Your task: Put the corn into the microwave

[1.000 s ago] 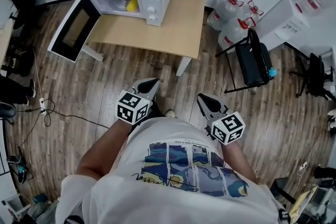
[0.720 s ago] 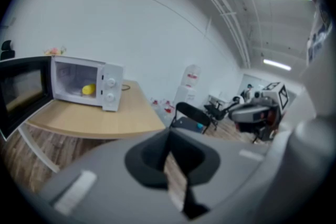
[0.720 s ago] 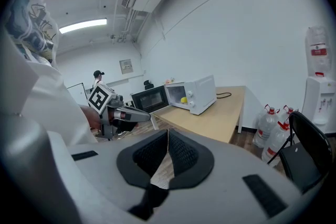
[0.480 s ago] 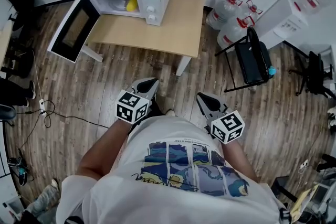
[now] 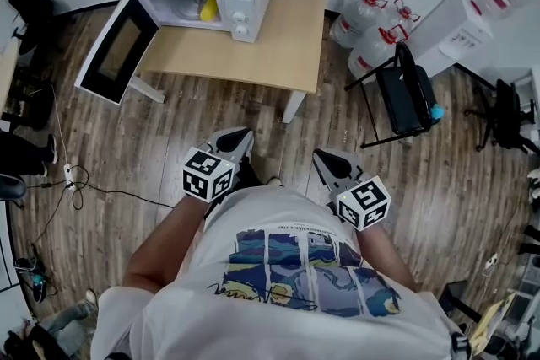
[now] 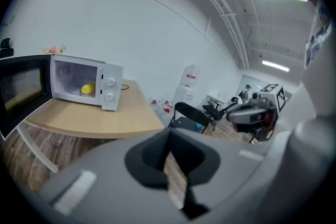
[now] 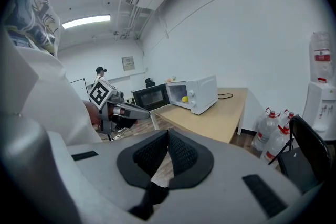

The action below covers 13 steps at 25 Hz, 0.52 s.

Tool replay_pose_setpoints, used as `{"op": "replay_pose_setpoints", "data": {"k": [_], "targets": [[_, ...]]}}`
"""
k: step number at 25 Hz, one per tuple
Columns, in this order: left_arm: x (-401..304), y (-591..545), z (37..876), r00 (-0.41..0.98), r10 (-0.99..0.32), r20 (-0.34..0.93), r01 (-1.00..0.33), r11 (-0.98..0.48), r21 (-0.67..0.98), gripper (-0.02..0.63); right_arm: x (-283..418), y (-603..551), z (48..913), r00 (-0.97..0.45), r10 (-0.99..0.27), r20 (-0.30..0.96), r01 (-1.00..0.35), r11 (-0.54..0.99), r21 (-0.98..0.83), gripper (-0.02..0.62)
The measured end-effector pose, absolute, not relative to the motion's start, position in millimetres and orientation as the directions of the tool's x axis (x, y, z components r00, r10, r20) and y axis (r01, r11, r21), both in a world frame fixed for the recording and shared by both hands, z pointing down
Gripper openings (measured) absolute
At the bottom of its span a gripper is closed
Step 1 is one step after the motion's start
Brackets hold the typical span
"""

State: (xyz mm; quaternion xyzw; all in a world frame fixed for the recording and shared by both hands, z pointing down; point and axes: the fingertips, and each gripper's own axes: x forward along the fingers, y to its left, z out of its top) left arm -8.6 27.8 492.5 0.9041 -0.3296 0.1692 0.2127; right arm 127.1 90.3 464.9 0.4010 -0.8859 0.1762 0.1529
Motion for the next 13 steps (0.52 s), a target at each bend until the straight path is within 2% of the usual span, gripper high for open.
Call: {"op": "replay_pose_setpoints", "data": {"k": [13], "targets": [[11.6,26.6,485.6,0.762,-0.482,0.433,-0.624,-0.725,0.291,0.008,136.8,82.9,470.6,-0.634,-0.657,0.407,-0.764,0.615,-0.196,0.011]]}}
